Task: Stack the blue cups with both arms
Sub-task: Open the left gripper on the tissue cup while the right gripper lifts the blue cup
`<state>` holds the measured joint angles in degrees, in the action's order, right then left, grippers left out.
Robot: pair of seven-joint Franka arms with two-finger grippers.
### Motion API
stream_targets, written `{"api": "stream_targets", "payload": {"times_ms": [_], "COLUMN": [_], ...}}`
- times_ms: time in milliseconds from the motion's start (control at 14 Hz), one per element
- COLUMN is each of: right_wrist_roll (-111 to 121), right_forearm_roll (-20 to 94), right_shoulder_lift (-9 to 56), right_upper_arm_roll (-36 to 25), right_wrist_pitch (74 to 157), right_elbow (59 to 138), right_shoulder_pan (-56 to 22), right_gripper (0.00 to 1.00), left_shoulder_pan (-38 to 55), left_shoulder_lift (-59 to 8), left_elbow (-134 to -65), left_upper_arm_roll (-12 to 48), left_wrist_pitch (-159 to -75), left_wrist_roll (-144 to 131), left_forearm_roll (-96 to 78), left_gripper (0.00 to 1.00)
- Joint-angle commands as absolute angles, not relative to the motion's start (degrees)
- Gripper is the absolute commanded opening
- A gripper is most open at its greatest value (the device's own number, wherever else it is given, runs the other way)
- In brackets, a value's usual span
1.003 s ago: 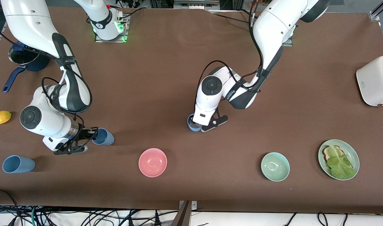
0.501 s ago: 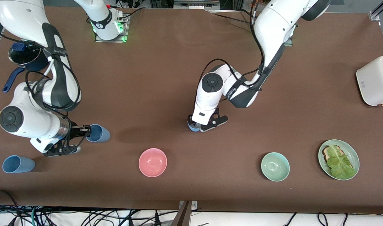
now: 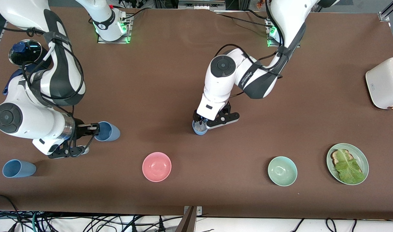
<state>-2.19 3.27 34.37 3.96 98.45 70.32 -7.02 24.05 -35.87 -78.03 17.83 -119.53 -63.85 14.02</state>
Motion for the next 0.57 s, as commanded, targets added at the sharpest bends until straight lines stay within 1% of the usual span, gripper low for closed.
{"api": "stream_targets", "payload": {"times_ms": [0,72,143,501], "right_wrist_roll": [-8.7,-11.7,-14.0,-25.1], "right_forearm_roll": [3.7,3.6,3.6,3.1], "right_shoulder_lift": [33.5,33.1,33.0,32.9], "right_upper_arm_roll": [7.2,7.6,7.6,7.5], "right_wrist_pitch": [95.9,95.8,95.5,95.8], "right_elbow": [68.6,68.7,68.7,68.6], "right_shoulder_pan": [-7.2,-8.8,-10.0,-16.0], "right_gripper": [0.0,0.0,0.0,0.0], "left_shoulder_pan": [23.2,22.8,22.4,21.9], "left_shoulder_lift": [-32.5,-31.6,-31.1,-30.8], "left_elbow": [-75.8,-72.6,-70.7,-60.1], "left_upper_arm_roll": [18.1,17.9,17.8,17.6], "left_wrist_pitch": [-112.1,-106.4,-102.6,-89.1], "left_wrist_roll": [-60.9,-55.7,-53.1,-52.1], "left_forearm_roll": [12.0,9.6,8.2,7.7], "left_gripper": [1.0,1.0,1.0,1.0]}}
